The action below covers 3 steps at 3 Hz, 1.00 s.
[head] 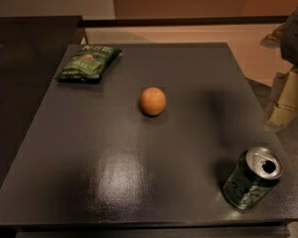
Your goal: Move green can near orange
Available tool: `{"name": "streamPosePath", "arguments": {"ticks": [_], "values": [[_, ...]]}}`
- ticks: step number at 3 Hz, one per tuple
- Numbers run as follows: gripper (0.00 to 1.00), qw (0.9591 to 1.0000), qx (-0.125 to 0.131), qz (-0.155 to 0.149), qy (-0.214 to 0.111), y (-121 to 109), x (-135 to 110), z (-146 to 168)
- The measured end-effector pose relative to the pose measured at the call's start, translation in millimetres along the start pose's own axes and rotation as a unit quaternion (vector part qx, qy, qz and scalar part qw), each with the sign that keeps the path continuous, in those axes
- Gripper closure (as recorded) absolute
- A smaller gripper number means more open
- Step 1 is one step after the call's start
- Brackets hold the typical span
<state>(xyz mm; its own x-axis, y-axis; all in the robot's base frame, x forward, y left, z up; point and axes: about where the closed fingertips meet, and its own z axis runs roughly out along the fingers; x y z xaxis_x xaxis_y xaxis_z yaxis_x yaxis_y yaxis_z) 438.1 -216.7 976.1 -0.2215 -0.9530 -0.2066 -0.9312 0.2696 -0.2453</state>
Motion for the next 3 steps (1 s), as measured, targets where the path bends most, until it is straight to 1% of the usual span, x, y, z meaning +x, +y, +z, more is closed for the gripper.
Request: {"name": "streamPosePath", "arguments": {"ticks": [1, 2, 3], "values": [[0.00, 1.0000, 0.001, 0.000, 0.000, -0.2, -0.1, -0.3], [0.00, 0.9999, 0.000, 0.002, -0.016, 3.4, 7.7, -6.5], [0.00, 0.9992, -0.009, 0.004, -0.039, 16.7, 23.0, -12.7]]}}
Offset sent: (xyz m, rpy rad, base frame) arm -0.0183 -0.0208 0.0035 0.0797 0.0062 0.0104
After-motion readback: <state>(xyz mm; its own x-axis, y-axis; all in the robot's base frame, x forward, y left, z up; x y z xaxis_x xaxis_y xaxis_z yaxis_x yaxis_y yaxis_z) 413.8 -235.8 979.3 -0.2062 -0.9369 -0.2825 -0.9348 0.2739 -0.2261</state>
